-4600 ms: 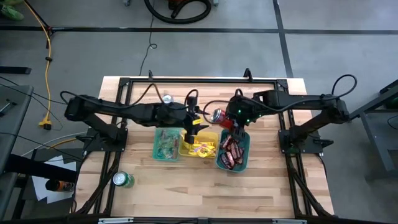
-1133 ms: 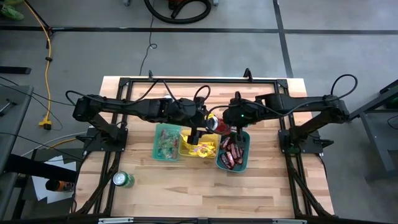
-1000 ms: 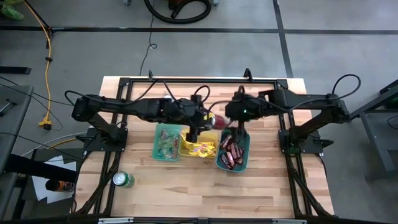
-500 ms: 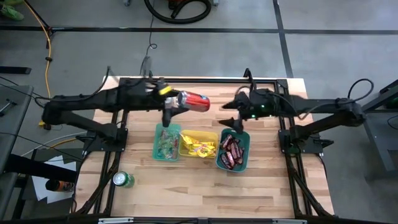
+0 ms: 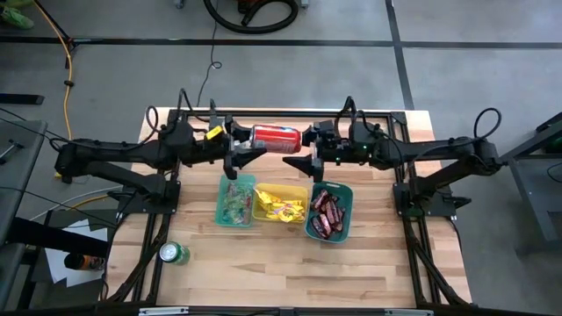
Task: Sort candy
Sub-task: Adjust the red soda can
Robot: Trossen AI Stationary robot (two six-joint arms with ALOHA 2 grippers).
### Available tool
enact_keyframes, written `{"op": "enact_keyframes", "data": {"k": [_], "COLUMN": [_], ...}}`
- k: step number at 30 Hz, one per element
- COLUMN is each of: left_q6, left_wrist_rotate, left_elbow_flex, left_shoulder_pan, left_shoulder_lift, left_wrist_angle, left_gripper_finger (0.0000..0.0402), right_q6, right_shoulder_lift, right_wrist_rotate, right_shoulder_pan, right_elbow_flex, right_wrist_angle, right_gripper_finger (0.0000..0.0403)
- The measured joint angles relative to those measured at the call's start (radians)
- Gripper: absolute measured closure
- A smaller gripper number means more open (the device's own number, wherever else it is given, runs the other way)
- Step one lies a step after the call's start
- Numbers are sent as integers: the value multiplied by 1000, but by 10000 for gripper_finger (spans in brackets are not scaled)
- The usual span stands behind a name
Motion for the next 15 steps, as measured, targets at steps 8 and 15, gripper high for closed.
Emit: {"op": "enact_keyframes", "data": {"k": [8,15], "left_q6": [-8,0], "left_wrist_rotate": [14,32], "left_elbow_flex": [2,2], "left_shoulder_pan": [-2,-2], "left_shoulder_lift": [2,3], "left_wrist_angle": [11,7], "left_gripper_finger": [141,141], "right_q6": [16,33], "right_shoulder_lift": [5,5], "right_wrist_rotate": [-33,-35], "right_shoulder_pan": [0,0], "right_elbow_flex": [37,37], "right_wrist_angle": [4,36], "right_gripper_finger": [31,37]}}
